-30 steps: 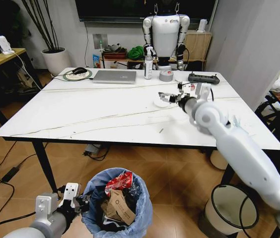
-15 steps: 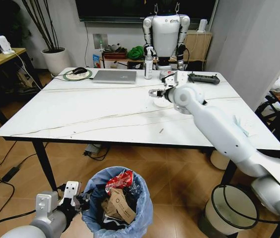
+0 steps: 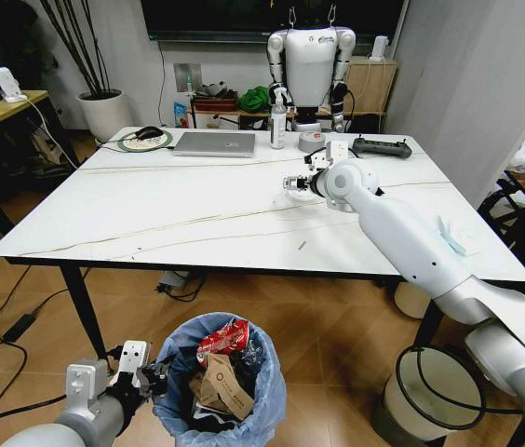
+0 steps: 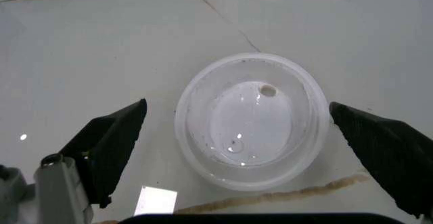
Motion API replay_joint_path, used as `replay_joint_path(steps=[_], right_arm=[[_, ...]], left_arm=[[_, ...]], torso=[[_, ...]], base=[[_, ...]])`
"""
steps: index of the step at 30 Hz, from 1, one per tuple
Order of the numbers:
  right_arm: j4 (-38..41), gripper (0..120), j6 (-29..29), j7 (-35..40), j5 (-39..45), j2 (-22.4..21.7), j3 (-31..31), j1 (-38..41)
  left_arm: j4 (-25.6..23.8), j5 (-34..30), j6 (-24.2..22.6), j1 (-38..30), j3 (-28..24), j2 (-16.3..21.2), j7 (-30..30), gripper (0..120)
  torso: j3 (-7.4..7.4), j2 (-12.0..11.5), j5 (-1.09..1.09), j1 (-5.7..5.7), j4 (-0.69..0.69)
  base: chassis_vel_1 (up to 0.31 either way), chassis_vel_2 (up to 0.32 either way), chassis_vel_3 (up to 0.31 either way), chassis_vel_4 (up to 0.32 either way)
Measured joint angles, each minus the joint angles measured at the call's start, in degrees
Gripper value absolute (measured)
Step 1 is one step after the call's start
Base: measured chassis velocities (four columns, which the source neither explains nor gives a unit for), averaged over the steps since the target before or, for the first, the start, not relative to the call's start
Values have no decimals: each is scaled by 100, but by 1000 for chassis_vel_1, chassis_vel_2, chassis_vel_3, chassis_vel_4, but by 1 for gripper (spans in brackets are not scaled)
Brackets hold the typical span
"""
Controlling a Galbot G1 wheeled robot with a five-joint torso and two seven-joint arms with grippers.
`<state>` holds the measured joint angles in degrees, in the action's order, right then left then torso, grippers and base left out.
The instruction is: Pick up the trash bin and place the trash from the table into it.
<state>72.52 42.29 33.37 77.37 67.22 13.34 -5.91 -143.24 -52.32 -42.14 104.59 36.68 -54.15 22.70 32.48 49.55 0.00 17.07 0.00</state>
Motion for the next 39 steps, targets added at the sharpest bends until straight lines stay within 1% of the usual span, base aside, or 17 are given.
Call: replay_joint_path(steps=[2,4,5,6,8,10,11,13,16,18,19,26,29,31,35,36,39], right_arm=[[-32,88,-2,-3,7,-35,-13,-16],[-38,87,-2,-4,7,-42,-16,-20],[-52,82,-3,-7,7,-52,-20,-27],[-57,81,-3,-8,6,-55,-22,-29],[-100,67,-5,-18,-22,-56,-27,-63],[-121,62,-7,-40,-78,-53,-31,-92],[-127,55,-9,-94,-165,-62,-33,-115],[-128,53,-10,-122,-218,-73,-33,-123],[-135,39,-12,-146,-331,-82,-28,-132],[-134,32,-12,-144,-365,-83,-23,-132],[-134,32,-12,-144,-365,-83,-23,-132],[-78,4,-21,-132,-509,-131,-9,-180],[-61,0,-32,-123,-526,-150,-5,-180],[20,0,-65,-109,-530,-208,-13,-181],[607,0,-258,-88,-423,-466,-168,-309],[607,0,-258,-88,-423,-466,-168,-309],[1657,0,-348,-167,-91,-900,-335,-536]], left_arm=[[0,-1,0,1,-1,1,0,0],[0,-1,0,2,-1,4,0,0],[0,-2,0,2,-1,16,0,0],[0,-2,0,2,-1,20,0,0],[0,-37,0,-17,16,61,3,0],[0,-70,0,-24,28,77,22,0],[0,-80,0,-22,32,77,29,0],[0,-82,0,-18,33,75,32,0],[0,-82,0,-17,33,64,36,0],[0,-82,0,-23,33,63,37,0],[0,-82,0,-23,33,63,37,0],[0,-81,0,-35,25,50,38,0],[0,-79,0,-36,25,46,43,0],[0,-72,0,-37,18,28,51,0],[0,-65,0,-59,0,6,58,0],[0,-65,0,-59,0,6,58,0],[0,-96,0,-129,-9,49,77,0]], torso=[[0,0,0,0,0],[0,0,0,0,-1],[0,0,0,0,-1],[0,0,0,0,-1],[0,0,0,0,0],[0,0,0,0,0],[0,0,0,0,1],[0,0,0,0,0],[0,0,0,0,0],[0,1,0,0,0],[0,1,0,0,0],[-1,1,0,0,0],[0,1,0,0,1],[0,1,0,0,0],[0,1,1,0,1],[0,1,1,0,1],[0,1,0,0,-2]], base=[[0,0,0,0],[0,0,0,0],[0,0,0,0],[0,0,0,0],[0,0,0,0],[0,0,0,0],[0,0,0,0],[0,0,0,0],[0,0,0,0],[0,0,0,0],[0,0,0,0],[0,0,0,0],[0,0,0,0],[0,0,0,0],[0,0,0,0],[0,0,0,0],[0,0,0,0]])
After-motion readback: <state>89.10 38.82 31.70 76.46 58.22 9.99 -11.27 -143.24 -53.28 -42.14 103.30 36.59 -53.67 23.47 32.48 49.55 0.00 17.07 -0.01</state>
